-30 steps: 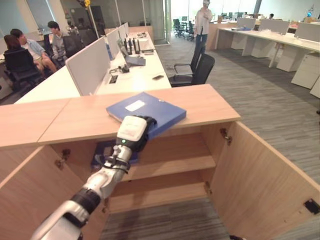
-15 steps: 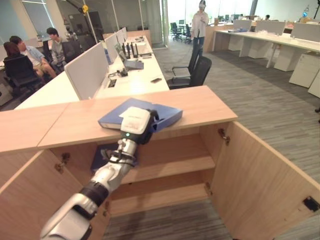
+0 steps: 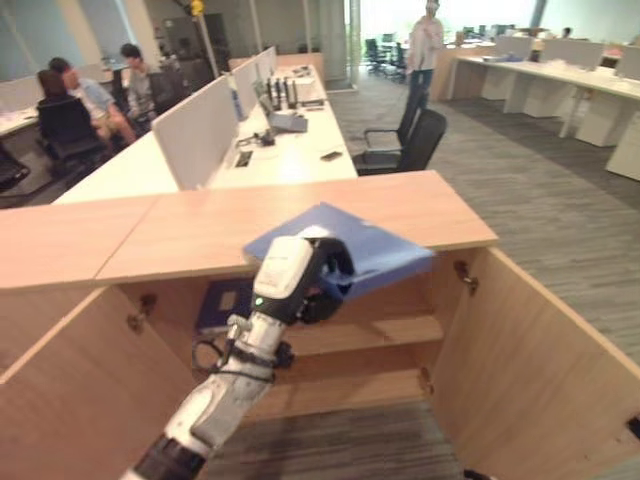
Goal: Put the empty folder in the office cabinet
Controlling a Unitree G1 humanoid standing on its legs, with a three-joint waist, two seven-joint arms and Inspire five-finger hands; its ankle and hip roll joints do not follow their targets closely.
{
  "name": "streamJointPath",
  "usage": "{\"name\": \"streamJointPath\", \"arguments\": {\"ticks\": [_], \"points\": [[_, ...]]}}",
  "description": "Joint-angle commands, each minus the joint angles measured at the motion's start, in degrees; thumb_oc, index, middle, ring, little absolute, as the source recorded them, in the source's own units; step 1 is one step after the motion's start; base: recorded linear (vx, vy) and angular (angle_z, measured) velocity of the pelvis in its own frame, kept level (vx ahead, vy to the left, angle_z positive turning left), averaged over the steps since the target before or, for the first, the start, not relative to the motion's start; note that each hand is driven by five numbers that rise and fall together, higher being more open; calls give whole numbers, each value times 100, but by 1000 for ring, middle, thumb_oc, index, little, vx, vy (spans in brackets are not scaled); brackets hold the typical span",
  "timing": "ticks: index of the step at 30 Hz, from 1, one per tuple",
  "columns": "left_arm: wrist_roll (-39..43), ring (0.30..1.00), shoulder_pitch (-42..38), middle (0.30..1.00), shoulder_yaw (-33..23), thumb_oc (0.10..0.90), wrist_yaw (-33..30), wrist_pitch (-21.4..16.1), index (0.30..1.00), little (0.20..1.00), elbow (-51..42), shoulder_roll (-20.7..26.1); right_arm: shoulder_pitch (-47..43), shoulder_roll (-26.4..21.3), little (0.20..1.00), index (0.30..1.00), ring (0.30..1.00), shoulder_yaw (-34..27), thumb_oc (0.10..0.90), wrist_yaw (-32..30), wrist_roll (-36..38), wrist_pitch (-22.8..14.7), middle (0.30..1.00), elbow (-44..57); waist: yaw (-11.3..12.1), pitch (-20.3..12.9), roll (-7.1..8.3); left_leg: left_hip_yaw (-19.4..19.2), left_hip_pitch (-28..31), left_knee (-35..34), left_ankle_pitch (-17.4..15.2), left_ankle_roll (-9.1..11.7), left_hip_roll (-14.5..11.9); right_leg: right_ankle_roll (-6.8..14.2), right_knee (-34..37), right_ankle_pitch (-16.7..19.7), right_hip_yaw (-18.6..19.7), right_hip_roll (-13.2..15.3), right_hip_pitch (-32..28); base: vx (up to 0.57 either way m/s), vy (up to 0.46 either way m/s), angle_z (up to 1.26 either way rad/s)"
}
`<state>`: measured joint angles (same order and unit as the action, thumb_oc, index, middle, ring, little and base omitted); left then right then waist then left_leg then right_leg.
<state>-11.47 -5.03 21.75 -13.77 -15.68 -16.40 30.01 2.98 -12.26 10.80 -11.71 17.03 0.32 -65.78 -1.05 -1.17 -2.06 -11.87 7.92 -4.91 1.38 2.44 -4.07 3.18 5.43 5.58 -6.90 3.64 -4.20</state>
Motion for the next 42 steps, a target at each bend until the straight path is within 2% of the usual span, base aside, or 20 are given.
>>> {"name": "streamJointPath", "arguments": {"ticks": [1, 2, 3, 4, 8, 10, 13, 18, 24, 26, 30, 34, 37, 42], "points": [[3910, 300, -23, 300, -236, 400, 1212, -148, 300, 300, -106, -325, -713, -64, 900, 900, 900, 10, 800, 249, 184, -218, 900, -6, -118, 196, 340, 331, 182, -9, -651, -43, 311, 354, -43, -441, -128, -12, -129, -15, 1, 10], [3929, 300, -18, 300, -248, 400, 1226, -142, 300, 300, -112, -320, -715, -65, 900, 900, 900, 13, 800, 251, 185, -217, 900, -5, -122, 198, 339, 332, 183, -9, -652, -43, 311, 354, -43, -442, -128, -13, -131, -21, -2, 5], [4985, 300, 73, 300, -249, 400, 1592, -5, 300, 300, -238, -351, -747, -82, 900, 900, 900, 55, 800, 436, 217, -191, 900, 86, -102, 221, 340, 335, 180, -9, -642, -45, 310, 345, -43, -435, -128, -12, -131, 0, 0, 0], [5376, 300, 122, 300, -272, 400, 1726, 65, 300, 300, -286, -381, -768, -67, 900, 900, 900, 78, 800, 498, 244, -188, 900, 124, -89, 234, 341, 343, 180, -9, -642, -47, 315, 341, -43, -433, -125, -15, -136, -21, -3, -5], [6305, 300, 272, 300, -326, 400, 2056, 233, 300, 300, -371, -425, -688, -64, 900, 900, 900, 129, 800, 713, 344, -266, 900, 452, -66, 264, 349, 342, 193, -9, -642, -38, 305, 336, -43, -453, -138, -19, -158, -2, 0, -1], [6510, 300, 312, 300, -325, 400, 2118, 275, 300, 300, -370, -445, -651, -69, 900, 900, 900, 144, 800, 739, 391, -283, 900, 625, -70, 272, 349, 348, 196, -9, -642, -38, 306, 335, -43, -455, -136, -23, -159, 0, 0, 0], [6731, 300, 547, 300, -490, 400, 2121, 302, 300, 300, -293, -547, -445, -164, 900, 900, 900, 110, 800, 793, 556, -379, 900, 1430, -73, 294, 355, 348, 198, -9, -642, -37, 302, 333, -43, -466, -131, -25, -165, 0, 0, 0], [6362, 300, 996, 300, -845, 400, 1989, 312, 300, 300, -5, -650, -176, -419, 900, 900, 900, -48, 800, 763, 489, -516, 900, 2555, -58, 322, 366, 343, 183, -9, -632, -39, 298, 332, -43, -462, -140, -20, -153, 0, 0, 0], [5509, 300, 1670, 300, -1427, 400, 1834, 411, 300, 300, 425, -669, 227, -844, 900, 900, 900, -516, 800, 675, 51, -574, 900, 3778, -53, 344, 347, 353, 173, -9, -631, -49, 295, 327, -43, -474, -159, -14, -149, -1, 0, 1], [4981, 300, 1991, 300, -1790, 400, 1799, 469, 300, 300, 642, -661, 359, -1130, 900, 900, 900, -804, 800, 567, -523, -582, 900, 4386, -36, 359, 335, 360, 166, -9, -633, -61, 293, 325, -43, -484, -182, -12, -148, 0, 0, 0], [3969, 300, 2134, 300, -2284, 400, 1596, 460, 300, 300, 897, -537, 393, -1568, 900, 900, 900, -1137, 800, 351, -1578, -475, 900, 5052, -10, 377, 317, 379, 154, -9, -636, -71, 286, 320, -43, -503, -197, -14, -148, 0, 0, 0], [3539, 300, 1978, 300, -2590, 400, 1481, 383, 300, 300, 1029, -427, 280, -1864, 900, 900, 900, -1253, 800, 308, -2194, -435, 900, 5482, 11, 383, 317, 386, 143, -9, -633, -79, 270, 312, -43, -515, -208, -12, -145, 0, 0, 0], [3583, 300, 1676, 300, -2507, 400, 1568, 357, 300, 300, 1072, -286, 53, -1967, 900, 900, 900, -1139, 800, 434, -2217, -504, 900, 5743, 19, 372, 322, 379, 139, -9, -623, -75, 264, 310, -43, -515, -201, -14, -143, 0, 0, 0], [4032, 300, 1108, 300, -2043, 400, 1922, 339, 300, 300, 1122, -22, -420, -2001, 900, 900, 900, -703, 800, 830, -1674, -670, 900, 5903, 23, 346, 333, 362, 135, -9, -601, -61, 258, 308, -43, -499, -183, -8, -139, 0, 0, 0]]}}
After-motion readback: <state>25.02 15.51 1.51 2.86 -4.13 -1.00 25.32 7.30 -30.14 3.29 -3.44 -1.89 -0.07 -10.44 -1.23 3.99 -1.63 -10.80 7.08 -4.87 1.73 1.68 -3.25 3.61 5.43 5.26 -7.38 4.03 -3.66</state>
